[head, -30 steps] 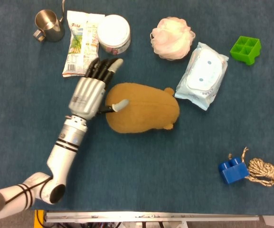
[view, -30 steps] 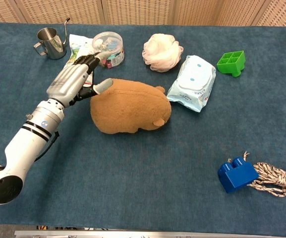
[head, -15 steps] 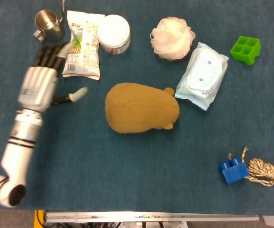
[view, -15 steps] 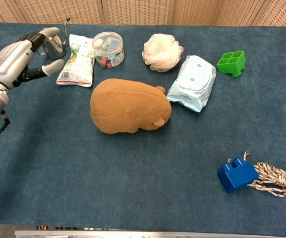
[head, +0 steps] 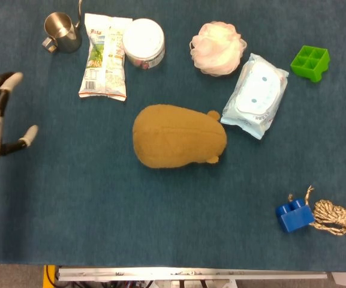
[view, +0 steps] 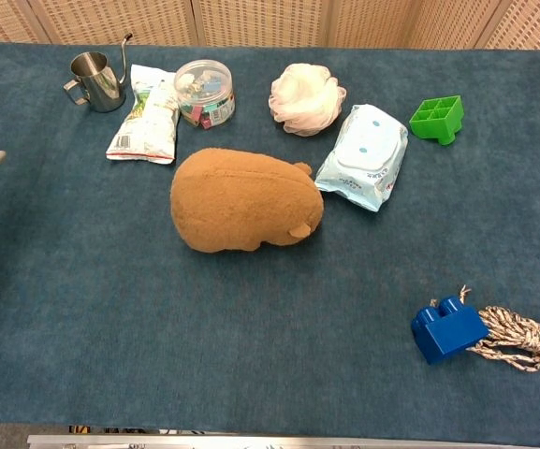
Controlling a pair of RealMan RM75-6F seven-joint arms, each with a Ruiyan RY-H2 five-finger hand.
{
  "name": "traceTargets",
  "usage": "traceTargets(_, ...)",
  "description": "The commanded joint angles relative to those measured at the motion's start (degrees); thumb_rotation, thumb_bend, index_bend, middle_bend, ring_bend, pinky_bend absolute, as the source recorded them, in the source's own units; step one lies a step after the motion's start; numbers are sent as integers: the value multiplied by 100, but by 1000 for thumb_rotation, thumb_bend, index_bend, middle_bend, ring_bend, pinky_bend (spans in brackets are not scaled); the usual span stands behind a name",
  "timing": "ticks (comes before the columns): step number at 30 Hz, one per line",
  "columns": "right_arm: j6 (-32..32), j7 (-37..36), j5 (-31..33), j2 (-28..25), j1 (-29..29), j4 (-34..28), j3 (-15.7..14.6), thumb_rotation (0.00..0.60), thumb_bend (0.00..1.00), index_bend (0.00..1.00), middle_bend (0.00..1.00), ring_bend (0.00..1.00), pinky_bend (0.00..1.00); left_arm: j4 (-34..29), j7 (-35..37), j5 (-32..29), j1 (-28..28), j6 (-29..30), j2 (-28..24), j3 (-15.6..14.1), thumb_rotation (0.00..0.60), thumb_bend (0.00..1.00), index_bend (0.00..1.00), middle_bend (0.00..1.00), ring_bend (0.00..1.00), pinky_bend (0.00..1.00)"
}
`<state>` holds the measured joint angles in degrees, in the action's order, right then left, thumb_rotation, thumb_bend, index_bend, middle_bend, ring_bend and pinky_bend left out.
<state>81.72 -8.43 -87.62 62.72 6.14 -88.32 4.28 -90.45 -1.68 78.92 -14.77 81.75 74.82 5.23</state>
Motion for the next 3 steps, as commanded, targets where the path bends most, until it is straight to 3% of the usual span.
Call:
traceTargets(1, 55, -43, -89, 64, 25, 54, -21, 600, 154, 346, 396, 235, 254, -83, -138, 254, 250, 405, -135, -154, 585, 234, 168, 183, 129, 16)
traceTargets(3, 52, -55, -104, 87, 38, 90, -32, 600, 154, 346, 399, 237, 254, -110, -192, 351, 377, 570, -192, -224, 593, 234, 193, 194, 138, 40)
